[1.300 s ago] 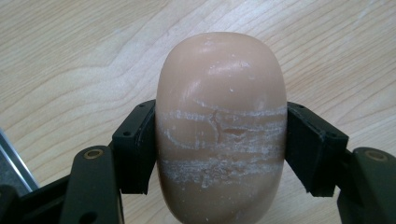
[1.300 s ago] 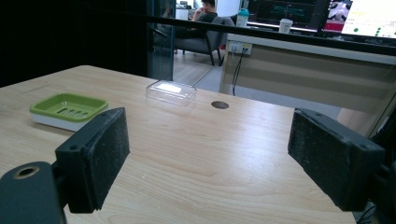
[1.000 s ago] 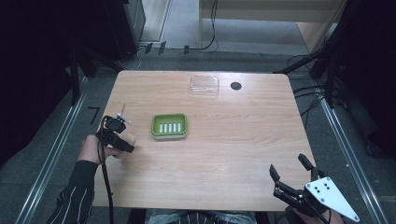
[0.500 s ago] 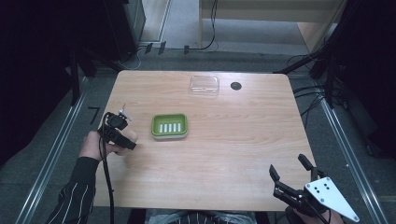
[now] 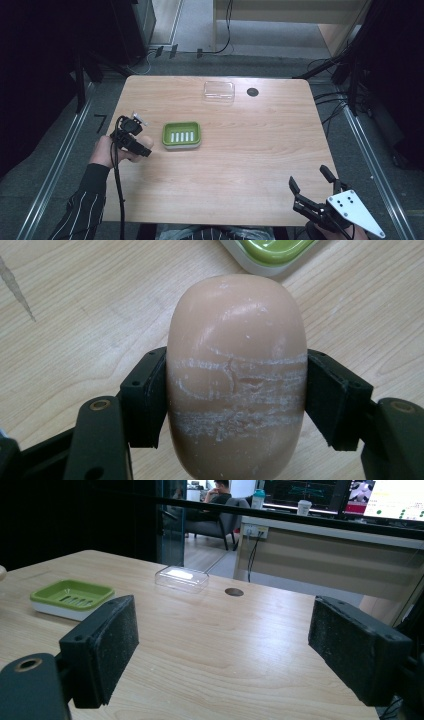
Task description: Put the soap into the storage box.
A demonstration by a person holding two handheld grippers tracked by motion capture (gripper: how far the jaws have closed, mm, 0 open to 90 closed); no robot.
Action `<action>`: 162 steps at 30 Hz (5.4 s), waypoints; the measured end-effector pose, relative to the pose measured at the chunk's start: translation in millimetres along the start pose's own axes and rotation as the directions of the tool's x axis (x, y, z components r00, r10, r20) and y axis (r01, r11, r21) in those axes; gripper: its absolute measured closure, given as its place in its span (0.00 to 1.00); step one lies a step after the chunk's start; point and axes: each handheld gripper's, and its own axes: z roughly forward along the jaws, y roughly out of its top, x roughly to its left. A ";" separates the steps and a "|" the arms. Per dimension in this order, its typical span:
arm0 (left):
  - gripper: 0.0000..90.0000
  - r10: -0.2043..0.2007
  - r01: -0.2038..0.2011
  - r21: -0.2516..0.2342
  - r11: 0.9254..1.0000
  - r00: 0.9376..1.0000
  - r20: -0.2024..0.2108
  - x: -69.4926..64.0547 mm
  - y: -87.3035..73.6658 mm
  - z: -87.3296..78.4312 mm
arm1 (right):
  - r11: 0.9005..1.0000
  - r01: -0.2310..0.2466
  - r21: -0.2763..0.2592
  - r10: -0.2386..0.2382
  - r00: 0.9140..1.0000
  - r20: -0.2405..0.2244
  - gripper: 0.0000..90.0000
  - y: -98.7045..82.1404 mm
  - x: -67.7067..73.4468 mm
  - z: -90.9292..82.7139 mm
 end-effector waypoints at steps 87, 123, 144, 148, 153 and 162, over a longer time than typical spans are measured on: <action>0.38 0.373 -0.369 -0.076 0.926 0.927 0.036 -30.5 88.9 -0.2 | 1.000 0.000 0.005 0.000 1.000 0.006 0.15 -0.5 -0.3 -1.1; 0.38 0.508 -0.503 -0.093 0.860 0.860 0.048 -35.6 107.9 26.8 | 1.000 -0.001 0.011 0.001 1.000 0.018 0.15 -1.2 -1.4 -2.3; 0.38 0.586 -0.579 -0.100 0.809 0.808 0.060 -37.6 116.8 49.6 | 1.000 -0.009 0.016 0.008 0.999 0.036 0.15 -2.9 -4.6 -5.0; 0.38 0.599 -0.592 -0.099 0.800 0.799 0.055 -34.7 114.9 54.3 | 1.000 -0.005 0.017 0.004 0.999 0.035 0.15 -2.7 -4.4 -5.7; 0.37 0.612 -0.605 -0.106 0.789 0.789 0.056 -32.2 114.0 60.6 | 1.000 -0.008 0.018 0.008 0.999 0.040 0.15 -2.7 -4.1 -7.1; 0.37 0.617 -0.611 -0.096 0.786 0.784 0.063 -29.2 111.9 68.3 | 1.000 -0.005 0.018 0.005 0.999 0.040 0.15 -2.5 -3.5 -7.9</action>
